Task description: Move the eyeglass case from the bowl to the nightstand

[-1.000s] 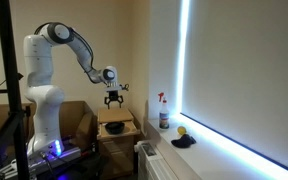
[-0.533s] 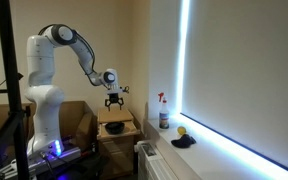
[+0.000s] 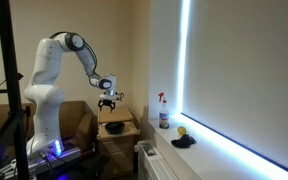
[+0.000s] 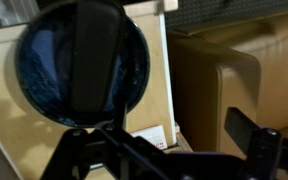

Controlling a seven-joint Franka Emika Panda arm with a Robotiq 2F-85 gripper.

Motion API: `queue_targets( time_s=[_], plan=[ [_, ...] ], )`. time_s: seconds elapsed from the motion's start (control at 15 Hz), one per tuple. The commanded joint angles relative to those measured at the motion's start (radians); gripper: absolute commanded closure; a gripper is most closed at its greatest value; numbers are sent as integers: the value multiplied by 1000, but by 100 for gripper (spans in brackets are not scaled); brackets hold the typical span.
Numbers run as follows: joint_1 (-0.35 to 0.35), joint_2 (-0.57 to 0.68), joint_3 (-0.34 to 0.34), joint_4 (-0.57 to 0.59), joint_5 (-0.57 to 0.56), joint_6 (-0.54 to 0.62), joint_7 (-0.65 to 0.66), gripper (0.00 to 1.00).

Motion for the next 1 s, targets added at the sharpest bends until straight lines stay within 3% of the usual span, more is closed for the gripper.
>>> queue_targets(
  time_s=[0.0,0.07,0.27,0.53,0.8,0.87,0.93],
  plan=[
    [-20,144,63,133,94,-54,13,0],
    [-20,75,59,60,55,-9,12,0],
    [-25,141,77,112,62,-17,28,0],
    [34,216,-7,141,-169,5,326,0],
    [49,288,-30,184,-303,9,524,0],
    [9,242,10,145,-270,-11,456,0],
    [11,255,8,152,-280,-8,472,0]
  ],
)
